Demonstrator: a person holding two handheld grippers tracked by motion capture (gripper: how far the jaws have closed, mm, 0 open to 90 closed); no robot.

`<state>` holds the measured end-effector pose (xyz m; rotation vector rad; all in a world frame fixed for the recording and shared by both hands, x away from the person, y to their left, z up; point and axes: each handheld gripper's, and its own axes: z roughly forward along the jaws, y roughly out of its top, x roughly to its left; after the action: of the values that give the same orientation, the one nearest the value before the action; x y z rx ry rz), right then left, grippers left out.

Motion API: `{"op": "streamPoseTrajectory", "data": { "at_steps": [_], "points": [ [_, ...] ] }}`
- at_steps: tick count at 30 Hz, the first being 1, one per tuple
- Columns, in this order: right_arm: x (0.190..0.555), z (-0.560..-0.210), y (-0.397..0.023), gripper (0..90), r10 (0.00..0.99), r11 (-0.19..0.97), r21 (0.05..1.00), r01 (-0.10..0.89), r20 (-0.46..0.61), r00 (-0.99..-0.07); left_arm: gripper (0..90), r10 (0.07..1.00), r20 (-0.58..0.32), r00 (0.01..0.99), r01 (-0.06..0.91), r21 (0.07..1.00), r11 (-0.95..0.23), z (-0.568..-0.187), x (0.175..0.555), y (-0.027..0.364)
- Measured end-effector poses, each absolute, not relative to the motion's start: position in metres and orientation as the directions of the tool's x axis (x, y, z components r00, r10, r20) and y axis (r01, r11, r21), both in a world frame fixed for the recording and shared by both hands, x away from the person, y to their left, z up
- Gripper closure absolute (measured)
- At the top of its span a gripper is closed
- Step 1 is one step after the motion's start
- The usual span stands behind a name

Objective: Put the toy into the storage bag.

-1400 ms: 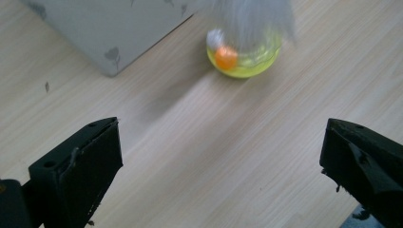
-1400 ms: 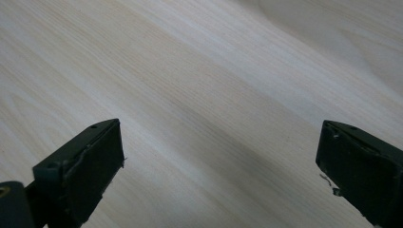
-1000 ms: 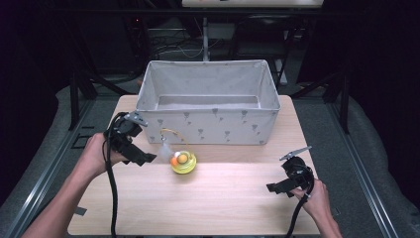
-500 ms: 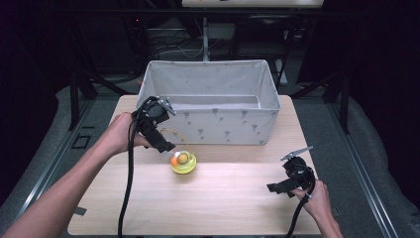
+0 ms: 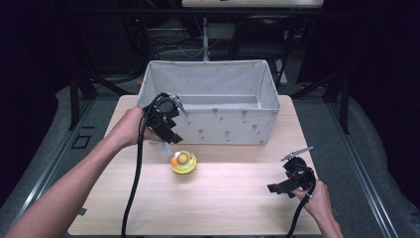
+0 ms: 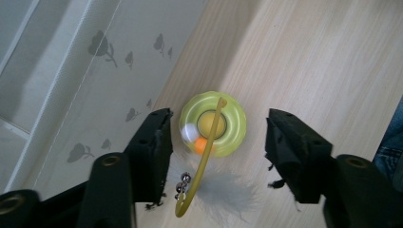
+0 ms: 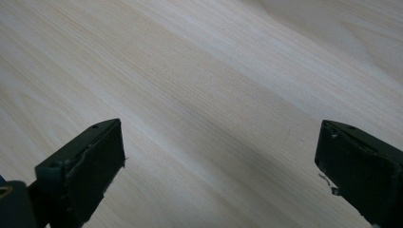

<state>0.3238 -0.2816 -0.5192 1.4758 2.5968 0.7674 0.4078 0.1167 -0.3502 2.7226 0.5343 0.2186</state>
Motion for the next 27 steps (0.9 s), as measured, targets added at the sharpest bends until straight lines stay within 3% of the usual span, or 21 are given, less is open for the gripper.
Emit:
{"op": "streamPoseTrajectory", "data": {
  "at_steps": [2, 27],
  "points": [
    [0.324, -0.519, -0.282, 2.2, 0.819, 0.418, 0.446, 0.791, 0.192, -0.541, 51.1, 0.392, 0.078, 0.917, 0.340, 0.366, -0.867, -0.352, 0.410, 0.115],
    [0.324, -0.521, -0.283, 5.0, 0.817, 0.425, 0.435, 0.794, 0.195, -0.543, 87.5, 0.335, 0.056, 0.940, 0.302, 0.316, -0.899, -0.364, 0.414, 0.105]
  ]
}}
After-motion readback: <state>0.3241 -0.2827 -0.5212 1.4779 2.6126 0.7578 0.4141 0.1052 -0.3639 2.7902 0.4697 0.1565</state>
